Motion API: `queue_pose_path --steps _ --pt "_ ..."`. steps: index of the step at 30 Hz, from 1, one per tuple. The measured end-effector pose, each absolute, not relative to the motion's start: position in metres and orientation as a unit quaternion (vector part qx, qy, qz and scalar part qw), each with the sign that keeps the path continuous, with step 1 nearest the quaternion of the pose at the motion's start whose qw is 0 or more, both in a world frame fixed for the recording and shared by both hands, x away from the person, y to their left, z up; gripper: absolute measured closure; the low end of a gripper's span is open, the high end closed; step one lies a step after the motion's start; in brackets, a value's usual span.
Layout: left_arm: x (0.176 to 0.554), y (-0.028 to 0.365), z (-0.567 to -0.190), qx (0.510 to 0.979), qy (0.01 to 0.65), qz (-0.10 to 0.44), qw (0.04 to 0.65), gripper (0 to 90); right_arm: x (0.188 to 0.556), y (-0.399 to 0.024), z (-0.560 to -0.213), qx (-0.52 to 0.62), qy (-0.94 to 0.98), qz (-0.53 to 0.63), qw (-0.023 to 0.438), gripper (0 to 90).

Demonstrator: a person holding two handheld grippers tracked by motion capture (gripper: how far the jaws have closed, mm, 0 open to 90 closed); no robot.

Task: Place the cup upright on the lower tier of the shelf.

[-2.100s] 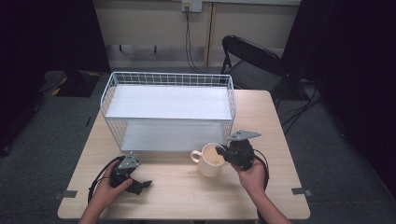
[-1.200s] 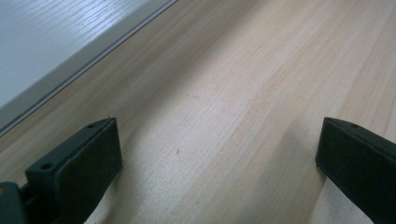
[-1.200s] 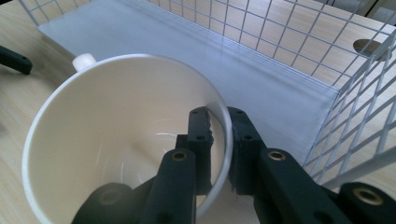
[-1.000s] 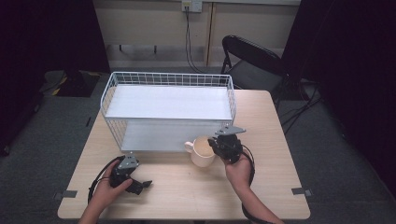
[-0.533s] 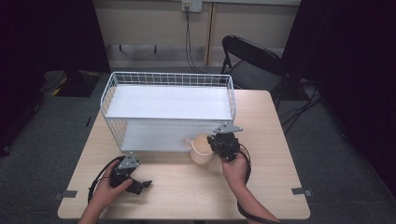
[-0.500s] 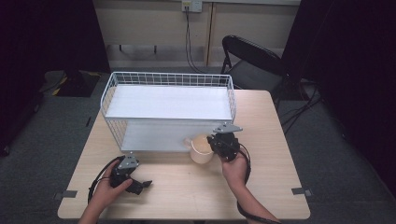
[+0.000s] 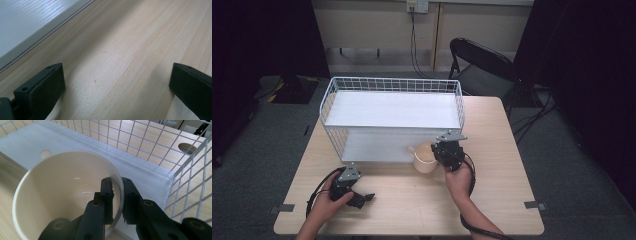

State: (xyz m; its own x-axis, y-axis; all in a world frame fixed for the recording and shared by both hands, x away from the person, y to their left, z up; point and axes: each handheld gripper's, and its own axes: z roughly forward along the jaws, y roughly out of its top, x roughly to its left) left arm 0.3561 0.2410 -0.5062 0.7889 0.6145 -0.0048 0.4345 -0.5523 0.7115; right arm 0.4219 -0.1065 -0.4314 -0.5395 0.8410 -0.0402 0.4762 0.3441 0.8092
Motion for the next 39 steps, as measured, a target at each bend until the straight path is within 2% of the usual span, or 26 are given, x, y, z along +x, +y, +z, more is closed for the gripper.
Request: queue_pose_path --steps 22,24,28,29,30,31,32,39 --pt "0.356 0.241 -0.506 0.873 0.300 0.123 0.364 0.0 0.429 -0.095 -0.431 0.434 0.773 0.386 0.254 80.1" --pt "0.356 0.241 -0.506 0.873 0.300 0.124 0.365 0.0 0.429 -0.095 -0.430 0.439 0.769 0.388 0.255 72.7" --pt "0.356 0.241 -0.506 0.873 0.300 0.123 0.365 0.0 0.429 -0.096 -0.428 0.445 0.767 0.392 0.245 68.1" --pt "0.356 0.241 -0.506 0.873 0.300 0.123 0.365 0.0 0.429 -0.097 -0.427 0.447 0.766 0.394 0.243 64.6" --pt "0.356 0.241 -0.506 0.873 0.300 0.123 0.364 0.0 0.429 -0.099 -0.426 0.448 0.764 0.399 0.236 57.3" --pt "0.356 0.241 -0.506 0.873 0.300 0.123 0.364 0.0 0.429 -0.099 -0.426 0.448 0.764 0.399 0.236 57.3" --pt "0.356 0.241 -0.506 0.873 0.300 0.123 0.365 0.0 0.429 -0.100 -0.424 0.451 0.763 0.407 0.221 51.4" --pt "0.356 0.241 -0.506 0.873 0.300 0.122 0.364 0.0 0.421 -0.102 -0.417 0.436 0.766 0.417 0.224 40.8"
